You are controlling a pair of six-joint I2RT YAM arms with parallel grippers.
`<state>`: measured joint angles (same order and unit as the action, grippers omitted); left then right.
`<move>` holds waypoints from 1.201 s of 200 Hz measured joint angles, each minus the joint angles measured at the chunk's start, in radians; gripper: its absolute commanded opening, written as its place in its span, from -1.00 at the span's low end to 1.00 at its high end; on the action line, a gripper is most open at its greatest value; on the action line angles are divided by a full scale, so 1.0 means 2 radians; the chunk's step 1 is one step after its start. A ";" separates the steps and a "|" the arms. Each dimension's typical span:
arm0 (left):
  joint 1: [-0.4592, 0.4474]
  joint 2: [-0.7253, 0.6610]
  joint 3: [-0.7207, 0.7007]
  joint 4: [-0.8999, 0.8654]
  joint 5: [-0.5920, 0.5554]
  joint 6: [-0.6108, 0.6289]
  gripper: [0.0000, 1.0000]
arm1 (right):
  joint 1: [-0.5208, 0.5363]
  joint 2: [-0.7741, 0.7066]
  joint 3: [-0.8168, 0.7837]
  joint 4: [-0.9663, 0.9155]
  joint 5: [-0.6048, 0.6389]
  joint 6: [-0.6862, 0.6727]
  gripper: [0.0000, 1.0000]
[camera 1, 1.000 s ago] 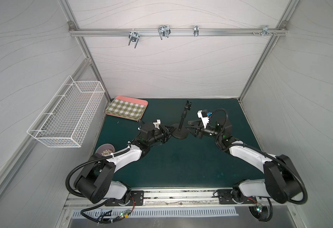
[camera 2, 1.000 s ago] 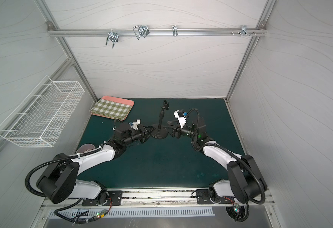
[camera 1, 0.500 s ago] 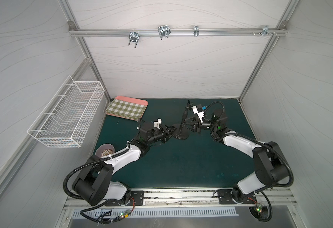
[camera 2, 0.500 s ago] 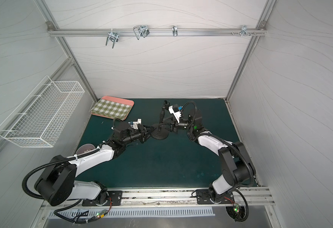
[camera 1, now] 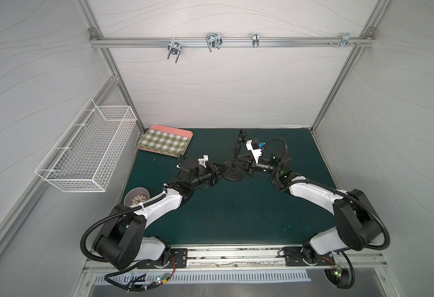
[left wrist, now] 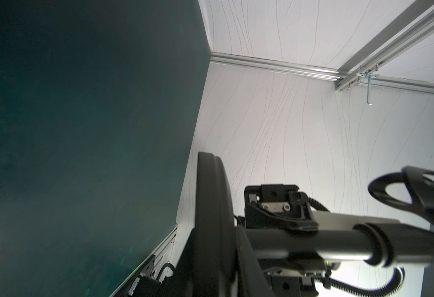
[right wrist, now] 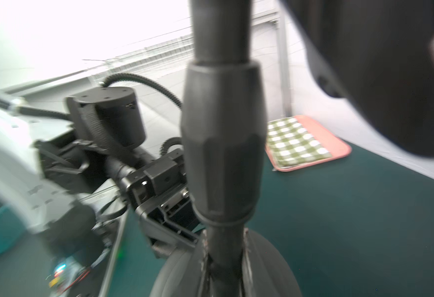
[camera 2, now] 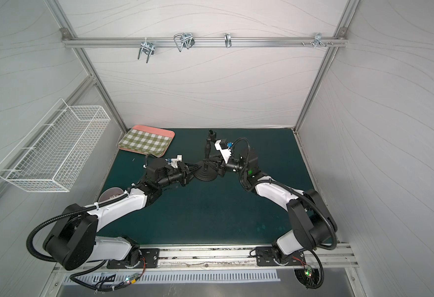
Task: Assemble a microphone stand
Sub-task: Screw the microphone stand pole into the microphone stand base.
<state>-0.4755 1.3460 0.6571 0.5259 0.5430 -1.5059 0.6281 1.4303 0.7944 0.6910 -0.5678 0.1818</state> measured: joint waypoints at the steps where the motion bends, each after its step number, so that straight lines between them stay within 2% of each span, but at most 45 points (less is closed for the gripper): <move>1: 0.000 0.000 0.000 0.000 0.000 0.000 -1.00 | 0.004 -0.003 -0.002 -0.002 0.010 0.000 -0.94; 39: 0.005 -0.006 0.000 -0.002 0.006 0.006 -1.00 | 0.103 -0.055 -0.021 -0.044 0.276 0.011 -0.96; 55: 0.007 -0.006 0.000 -0.005 0.006 0.007 -1.00 | 0.128 -0.055 -0.021 -0.049 0.343 0.019 -0.88; 71: 0.008 -0.004 0.000 -0.007 0.006 0.008 -1.00 | 0.143 -0.053 -0.020 -0.053 0.382 0.025 -0.75; 82: 0.009 -0.002 0.000 -0.006 0.006 0.008 -1.00 | 0.148 -0.052 -0.017 -0.058 0.398 0.029 -0.52; 91: 0.009 0.000 0.000 -0.006 0.005 0.008 -1.00 | 0.150 -0.052 -0.017 -0.063 0.406 0.030 -0.21; 92: 0.009 0.000 0.000 -0.006 0.005 0.008 -1.00 | 0.150 -0.052 -0.017 -0.063 0.406 0.030 -0.11; 99: 0.009 0.002 0.001 -0.006 0.003 0.007 -1.00 | 0.152 -0.052 -0.017 -0.067 0.407 0.029 0.10; 112: 0.012 0.005 0.002 -0.004 -0.006 0.005 -1.00 | 0.154 -0.054 -0.017 -0.080 0.403 0.027 0.32; 126: 0.016 0.008 0.002 0.000 -0.010 0.004 -1.00 | 0.146 -0.064 -0.017 -0.103 0.373 0.027 0.43; 143: 0.021 0.011 0.003 0.003 -0.012 0.002 -1.00 | 0.102 -0.080 -0.017 -0.128 0.310 0.027 0.44; 171: 0.023 0.012 0.009 0.004 -0.011 0.001 -1.00 | -0.004 -0.085 -0.017 -0.120 0.133 0.023 0.42; 186: 0.023 0.012 0.010 0.006 -0.008 -0.001 -1.00 | -0.043 -0.073 -0.010 -0.114 0.036 0.019 0.37; 216: 0.023 0.012 0.010 0.007 -0.003 -0.008 -1.00 | -0.076 -0.013 0.031 -0.082 -0.133 0.020 0.31; 240: 0.023 0.012 0.010 0.005 -0.002 -0.010 -1.00 | -0.081 0.031 0.056 -0.038 -0.211 0.042 0.23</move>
<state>-0.4301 1.3693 0.6777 0.5362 0.5388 -1.5257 0.4667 1.4925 0.9066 0.6155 -0.9905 0.2661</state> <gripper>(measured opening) 0.195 0.638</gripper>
